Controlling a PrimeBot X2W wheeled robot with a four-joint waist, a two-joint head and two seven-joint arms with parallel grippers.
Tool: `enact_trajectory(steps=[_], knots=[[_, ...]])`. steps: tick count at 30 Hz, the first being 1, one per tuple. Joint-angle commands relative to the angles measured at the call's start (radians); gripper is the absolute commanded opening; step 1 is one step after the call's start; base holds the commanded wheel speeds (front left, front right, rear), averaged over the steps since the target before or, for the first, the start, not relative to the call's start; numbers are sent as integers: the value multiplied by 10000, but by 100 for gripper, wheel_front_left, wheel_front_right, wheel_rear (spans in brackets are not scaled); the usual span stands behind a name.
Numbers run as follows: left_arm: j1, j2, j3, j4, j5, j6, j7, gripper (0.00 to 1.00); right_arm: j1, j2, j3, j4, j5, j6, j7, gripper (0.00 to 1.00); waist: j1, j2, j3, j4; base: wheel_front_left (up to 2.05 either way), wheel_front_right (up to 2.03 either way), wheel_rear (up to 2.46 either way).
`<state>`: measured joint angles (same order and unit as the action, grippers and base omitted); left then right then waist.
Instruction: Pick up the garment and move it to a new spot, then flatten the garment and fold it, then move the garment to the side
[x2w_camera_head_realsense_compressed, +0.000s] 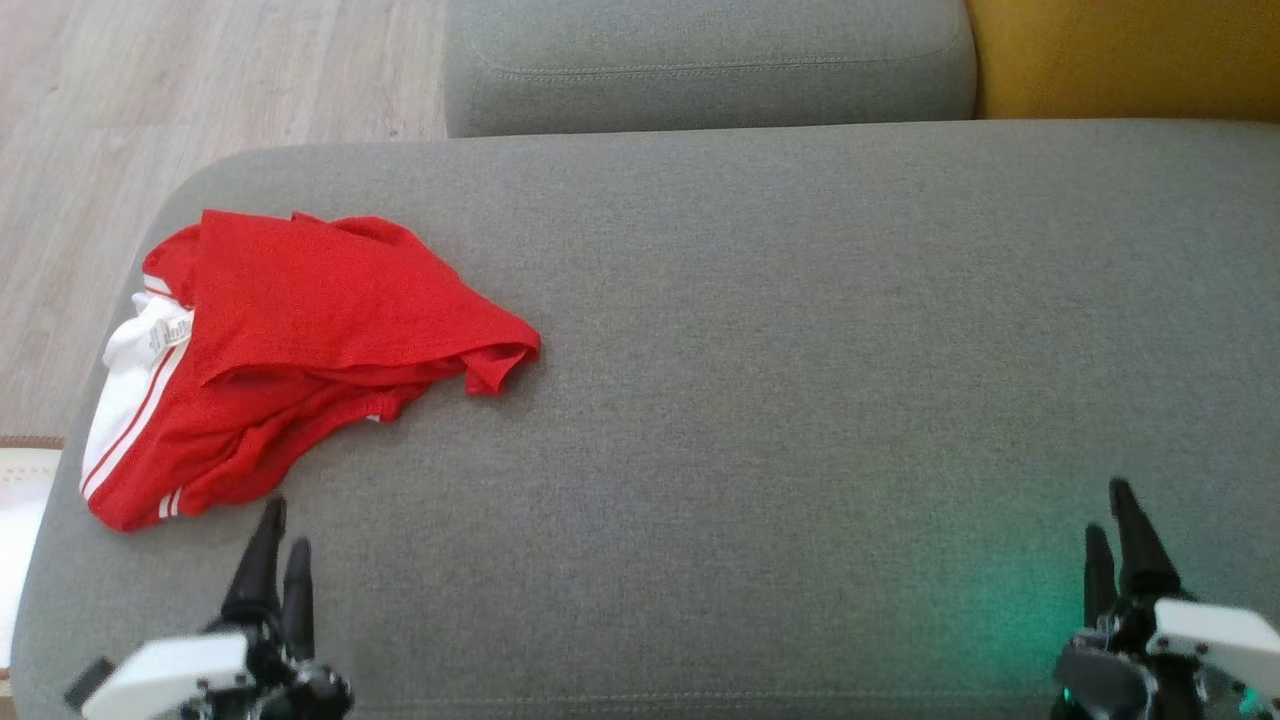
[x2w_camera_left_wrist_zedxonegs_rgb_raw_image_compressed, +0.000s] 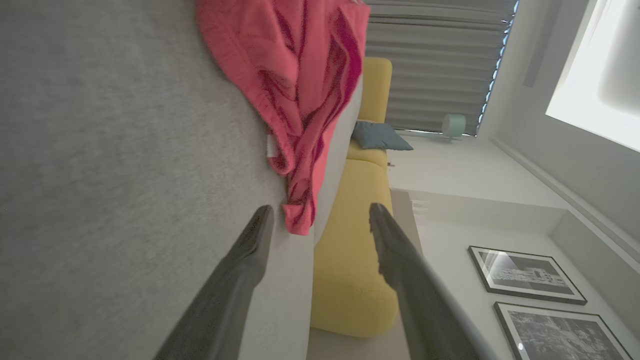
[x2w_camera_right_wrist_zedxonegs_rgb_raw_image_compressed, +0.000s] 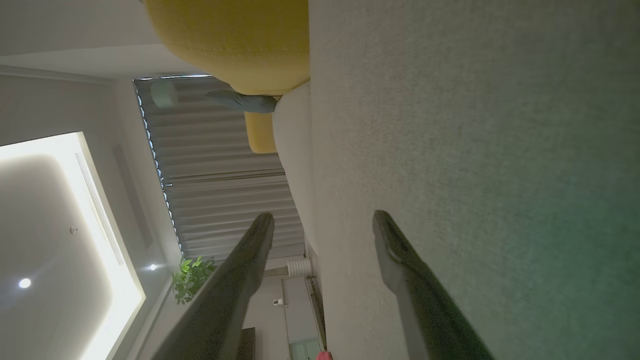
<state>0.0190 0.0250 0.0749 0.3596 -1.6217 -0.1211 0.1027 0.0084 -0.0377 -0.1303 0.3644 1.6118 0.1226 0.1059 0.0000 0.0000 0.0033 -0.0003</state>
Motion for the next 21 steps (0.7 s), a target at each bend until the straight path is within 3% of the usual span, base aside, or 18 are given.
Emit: enact_trajectory(steps=[1, 21], knots=[[-422, 81, -1, -353, 14, -7, -48, 100, -377, -32, 35, -342, -41, 3, -46, 100, 0, 0, 0, 0, 0, 0, 0], [-440, 109, 235, -861, 461, -22, -633, 100, -546, -47, 304, -759, -1329, 16, -637, 100, 0, 0, -5, -16, 0, 0, 0]])
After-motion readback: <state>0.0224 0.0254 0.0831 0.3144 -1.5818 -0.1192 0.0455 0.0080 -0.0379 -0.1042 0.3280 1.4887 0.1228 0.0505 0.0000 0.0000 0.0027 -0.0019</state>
